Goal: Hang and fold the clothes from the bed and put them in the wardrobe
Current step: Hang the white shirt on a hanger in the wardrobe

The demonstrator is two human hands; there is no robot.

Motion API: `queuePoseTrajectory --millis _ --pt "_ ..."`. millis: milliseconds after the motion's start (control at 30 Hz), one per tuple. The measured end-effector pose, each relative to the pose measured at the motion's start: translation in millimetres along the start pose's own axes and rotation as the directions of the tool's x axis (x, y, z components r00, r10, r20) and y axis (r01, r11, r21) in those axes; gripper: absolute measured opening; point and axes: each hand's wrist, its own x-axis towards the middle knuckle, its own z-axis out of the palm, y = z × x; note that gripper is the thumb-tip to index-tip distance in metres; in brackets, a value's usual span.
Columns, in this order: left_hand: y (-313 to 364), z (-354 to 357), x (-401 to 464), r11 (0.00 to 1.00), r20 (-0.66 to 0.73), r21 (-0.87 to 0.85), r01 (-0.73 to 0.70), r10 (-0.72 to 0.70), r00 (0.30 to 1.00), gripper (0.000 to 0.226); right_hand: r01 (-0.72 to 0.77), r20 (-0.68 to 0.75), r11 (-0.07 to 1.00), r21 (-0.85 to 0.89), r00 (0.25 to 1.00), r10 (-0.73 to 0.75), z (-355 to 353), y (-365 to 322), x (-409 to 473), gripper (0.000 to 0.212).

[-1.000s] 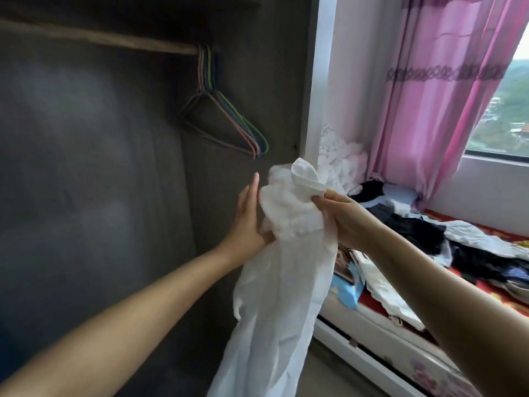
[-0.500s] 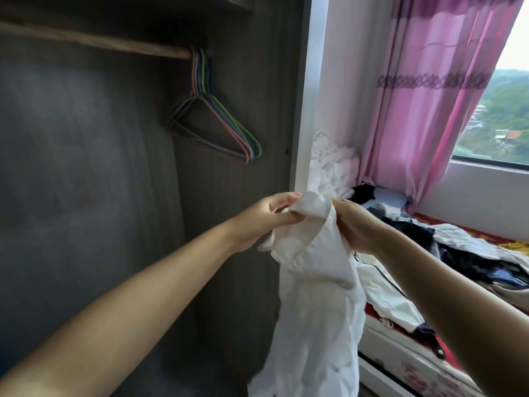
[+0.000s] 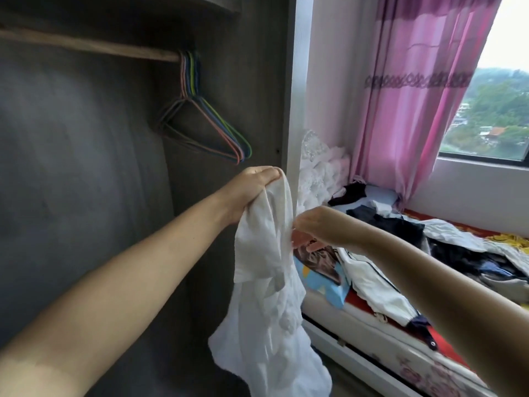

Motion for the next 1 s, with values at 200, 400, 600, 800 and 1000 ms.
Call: queuePoseTrajectory --millis 200,400,600,800,1000 --pt "-6.0 -21.1 -0.3 1.000 0.125 0.009 0.021 -0.022 0.992 0.016 0.059 -0.087 0.998 -0.027 0.994 -0.061 19.1 -19.2 13.6 0.025" --pt "-20.0 -78.0 -13.4 0.972 0.150 0.118 0.202 -0.218 0.964 0.017 -0.013 -0.160 0.909 0.417 0.983 0.088 -2.6 -6.9 34.9 0.024" --pt "-40.7 -91.6 -32.5 0.947 -0.032 0.150 0.286 -0.284 0.958 0.019 0.006 -0.099 0.909 0.417 0.994 0.039 -10.3 -16.5 58.5 0.028" --pt "-50.8 -68.9 -52.9 0.831 -0.154 0.555 -0.043 0.154 0.976 0.065 0.029 -0.134 0.899 0.437 0.991 0.032 -12.1 -29.1 68.8 0.020" --pt "-79.2 -73.9 -64.5 0.148 -0.151 0.979 0.140 0.069 0.986 0.005 0.131 -0.075 0.917 0.378 0.991 -0.110 -12.7 -25.2 80.4 0.028"
